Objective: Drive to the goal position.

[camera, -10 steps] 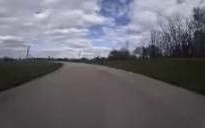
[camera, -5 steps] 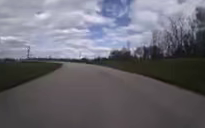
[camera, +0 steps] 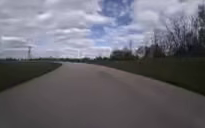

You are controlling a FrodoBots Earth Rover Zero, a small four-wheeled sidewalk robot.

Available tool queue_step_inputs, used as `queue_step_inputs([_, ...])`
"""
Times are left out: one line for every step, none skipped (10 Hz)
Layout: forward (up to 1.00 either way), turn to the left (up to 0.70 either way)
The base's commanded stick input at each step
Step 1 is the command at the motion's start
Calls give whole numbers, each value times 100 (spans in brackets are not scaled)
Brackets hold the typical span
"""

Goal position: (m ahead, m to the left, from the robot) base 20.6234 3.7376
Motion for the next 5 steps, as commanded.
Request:
queue_step_inputs([100, 2])
queue_step_inputs([100, 2])
queue_step_inputs([100, 1])
queue_step_inputs([100, 0])
queue_step_inputs([100, 1])
